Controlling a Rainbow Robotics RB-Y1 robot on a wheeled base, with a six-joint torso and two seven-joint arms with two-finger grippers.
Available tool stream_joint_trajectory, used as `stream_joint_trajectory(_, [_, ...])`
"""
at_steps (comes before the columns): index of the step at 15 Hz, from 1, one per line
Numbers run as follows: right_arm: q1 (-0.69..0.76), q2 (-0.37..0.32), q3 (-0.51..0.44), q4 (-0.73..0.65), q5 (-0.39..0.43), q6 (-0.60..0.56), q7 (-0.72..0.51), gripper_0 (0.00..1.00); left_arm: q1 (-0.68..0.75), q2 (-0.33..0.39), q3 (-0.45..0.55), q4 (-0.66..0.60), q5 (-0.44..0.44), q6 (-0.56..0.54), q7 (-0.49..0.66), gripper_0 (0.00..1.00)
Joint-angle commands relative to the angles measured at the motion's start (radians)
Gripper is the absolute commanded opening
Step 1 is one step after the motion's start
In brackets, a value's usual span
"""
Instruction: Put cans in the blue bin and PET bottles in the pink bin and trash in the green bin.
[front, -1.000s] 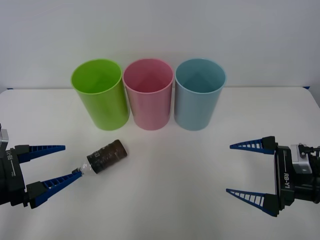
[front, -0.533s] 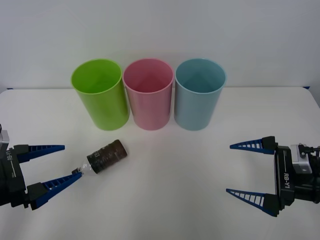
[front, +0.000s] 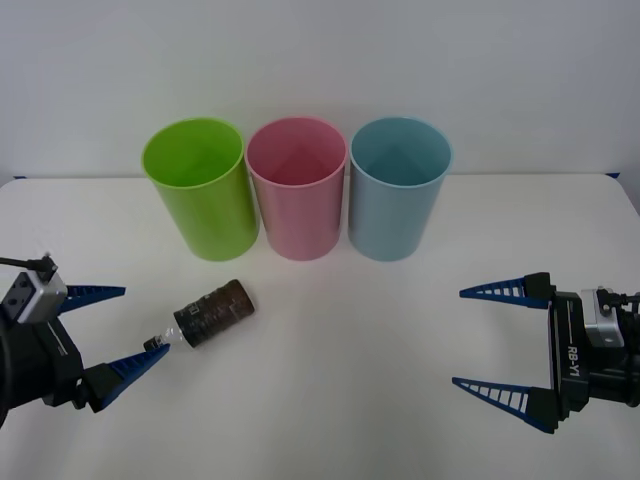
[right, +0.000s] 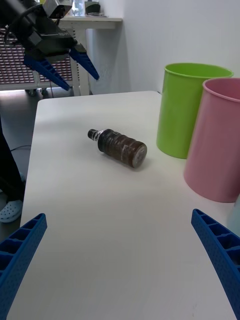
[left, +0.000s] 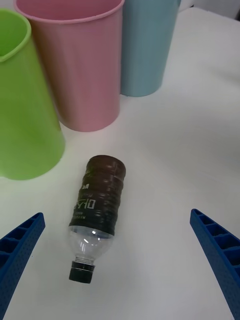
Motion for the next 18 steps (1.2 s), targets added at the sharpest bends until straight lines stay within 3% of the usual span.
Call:
stream_joint_trajectory(1, [0.000,0.000,0.000,0.000,0.000,0.000,0.000,1.00,-0.010,0.087,-0.076,-0.047,-0.162,0.073,0.098,1.00])
stream_joint_trajectory(5, [0.000,0.000,0.000,0.000,0.000,0.000,0.000,1.00,-0.047,0.220,-0.196,-0.078,-0.326,0.128,0.349,1.00])
stream_joint_trajectory(10, [0.000,0.000,0.000,0.000,0.000,0.000,0.000,1.00,-0.149,0.301,-0.364,-0.064,-0.558,0.148,0.606,1.00])
stream_joint_trajectory(15, [0.000,0.000,0.000,0.000,0.000,0.000,0.000,1.00,-0.302,0.392,-0.516,0.025,-0.604,0.147,0.632,1.00])
stream_joint_trajectory(18, [0.000,0.000,0.000,0.000,0.000,0.000,0.000,1.00,-0.397,0.458,-0.654,0.046,-0.665,0.147,0.770,1.00])
